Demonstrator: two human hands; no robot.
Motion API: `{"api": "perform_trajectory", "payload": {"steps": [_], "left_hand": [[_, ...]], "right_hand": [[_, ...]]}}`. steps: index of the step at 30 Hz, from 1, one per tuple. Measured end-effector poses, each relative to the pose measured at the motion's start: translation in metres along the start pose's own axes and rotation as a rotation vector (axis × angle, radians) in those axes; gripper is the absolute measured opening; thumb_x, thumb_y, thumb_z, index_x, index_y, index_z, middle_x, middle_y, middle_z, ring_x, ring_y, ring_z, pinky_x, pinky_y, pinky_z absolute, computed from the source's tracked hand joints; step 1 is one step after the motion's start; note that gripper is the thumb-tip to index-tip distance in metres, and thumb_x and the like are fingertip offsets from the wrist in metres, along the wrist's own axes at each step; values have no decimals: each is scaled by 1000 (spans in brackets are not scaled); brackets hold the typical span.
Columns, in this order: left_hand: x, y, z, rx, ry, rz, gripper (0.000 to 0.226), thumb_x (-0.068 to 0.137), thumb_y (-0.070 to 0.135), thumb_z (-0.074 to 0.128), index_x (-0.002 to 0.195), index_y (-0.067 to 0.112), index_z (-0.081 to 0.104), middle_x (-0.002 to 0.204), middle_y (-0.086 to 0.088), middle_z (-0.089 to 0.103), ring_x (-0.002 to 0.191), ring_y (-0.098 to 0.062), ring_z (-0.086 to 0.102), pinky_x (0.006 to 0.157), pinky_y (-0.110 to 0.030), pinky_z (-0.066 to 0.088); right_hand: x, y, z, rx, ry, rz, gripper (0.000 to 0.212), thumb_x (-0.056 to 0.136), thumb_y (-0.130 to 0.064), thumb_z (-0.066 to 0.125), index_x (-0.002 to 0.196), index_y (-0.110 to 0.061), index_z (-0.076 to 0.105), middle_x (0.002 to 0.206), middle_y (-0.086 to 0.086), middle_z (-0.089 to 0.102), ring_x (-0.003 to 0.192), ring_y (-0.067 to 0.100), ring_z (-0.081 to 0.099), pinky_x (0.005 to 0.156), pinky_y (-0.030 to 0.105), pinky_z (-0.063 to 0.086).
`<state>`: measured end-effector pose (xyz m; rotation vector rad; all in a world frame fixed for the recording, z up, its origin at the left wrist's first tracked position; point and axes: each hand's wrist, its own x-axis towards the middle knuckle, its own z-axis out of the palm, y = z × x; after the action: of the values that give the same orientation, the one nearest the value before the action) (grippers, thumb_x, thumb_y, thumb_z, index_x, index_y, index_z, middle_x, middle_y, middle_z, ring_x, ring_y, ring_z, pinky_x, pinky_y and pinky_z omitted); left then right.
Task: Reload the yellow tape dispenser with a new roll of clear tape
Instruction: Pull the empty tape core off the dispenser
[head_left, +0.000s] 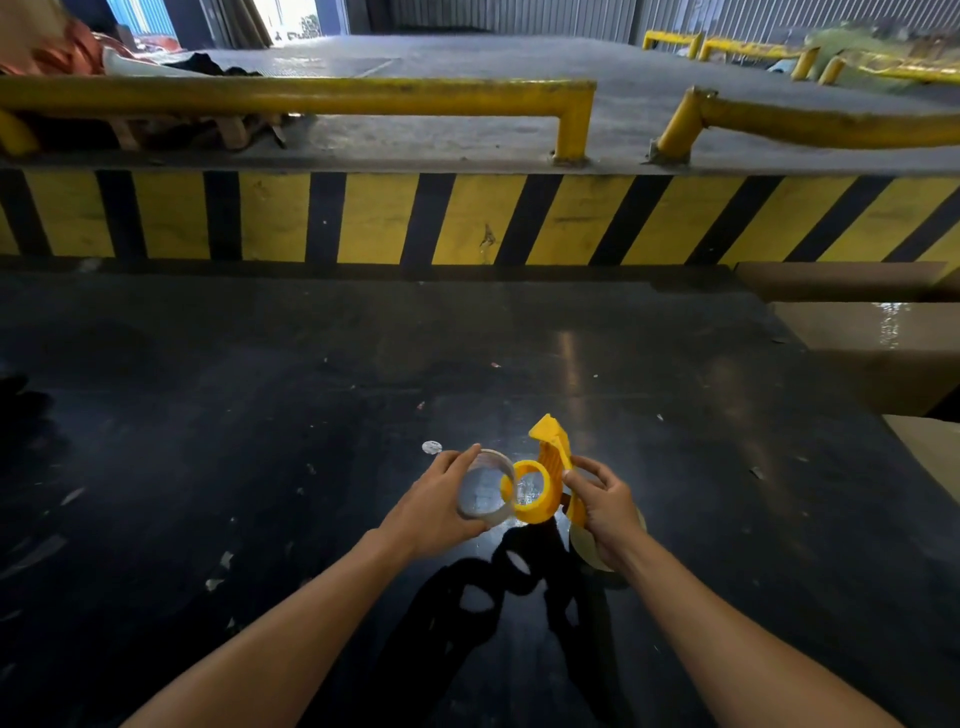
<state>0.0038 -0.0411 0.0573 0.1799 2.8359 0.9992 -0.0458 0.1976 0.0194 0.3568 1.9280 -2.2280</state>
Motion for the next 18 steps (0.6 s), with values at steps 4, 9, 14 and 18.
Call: {"api": "perform_trajectory", "payload": {"steps": [4,9,14,18], "left_hand": [[-6,-20,7,23,-21,-162,118,64,68,69,161,23,19,156,0,33,133,-25,49,102,-33,47],[-12,-42,31,29,-44,-360,104,82,39,79,162,21,15,159,-7,29,139,-31,44,110,-43,46],[-21,-54,51,-26,-39,-462,103,82,37,79,161,21,15,157,-11,31,139,-33,43,110,-41,44],[-24,-60,59,-40,-33,-486,103,84,37,77,162,22,11,156,-9,32,137,-34,47,107,-40,44]], "right_hand": [[-1,-6,-11,42,8,19,31,87,-14,72,118,-13,65,96,15,79,90,36,75,68,38,59],[-9,-7,-17,73,-41,65,24,90,-15,69,114,-17,66,88,5,79,76,26,77,73,39,59],[-15,-8,-19,93,-50,93,22,92,-15,66,114,-17,66,106,11,71,99,33,71,74,38,59],[-17,-9,-21,87,-49,97,23,93,-15,65,116,-16,66,110,12,70,101,33,70,81,41,59]]}}
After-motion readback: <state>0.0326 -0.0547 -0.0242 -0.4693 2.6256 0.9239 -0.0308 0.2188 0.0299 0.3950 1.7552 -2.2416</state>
